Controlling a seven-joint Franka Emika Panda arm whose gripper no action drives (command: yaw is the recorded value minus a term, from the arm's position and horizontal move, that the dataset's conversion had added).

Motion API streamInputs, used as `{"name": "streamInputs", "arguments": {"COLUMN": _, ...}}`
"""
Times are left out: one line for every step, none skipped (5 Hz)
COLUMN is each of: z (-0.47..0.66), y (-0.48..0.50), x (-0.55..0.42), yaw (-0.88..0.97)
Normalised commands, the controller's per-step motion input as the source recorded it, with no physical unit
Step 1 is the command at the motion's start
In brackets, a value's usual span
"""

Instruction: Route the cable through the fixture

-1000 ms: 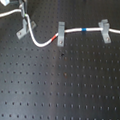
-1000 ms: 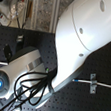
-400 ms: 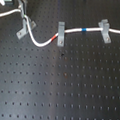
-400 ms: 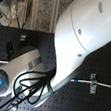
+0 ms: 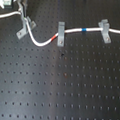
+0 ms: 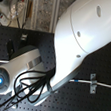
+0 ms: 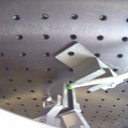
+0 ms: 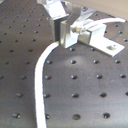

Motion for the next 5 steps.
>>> {"name": "streamInputs", "arguments": {"z": 0.32, "y": 0.053, "x": -0.089, "yaw": 0.06}}
{"name": "streamInputs", "arguments": {"z": 0.28, "y": 0.029, "x": -0.103, "yaw": 0.05}}
{"name": "streamInputs", "arguments": {"z": 0.23, "y": -0.004, "x": -0.015, "yaw": 0.0}}
{"name": "streamInputs", "arguments": {"z": 0.17, "y": -0.121, "x": -0.124, "yaw": 0.0}}
{"name": "streamInputs", "arguments": {"z": 0.21, "y": -0.146, "x": -0.15, "yaw": 0.0}}
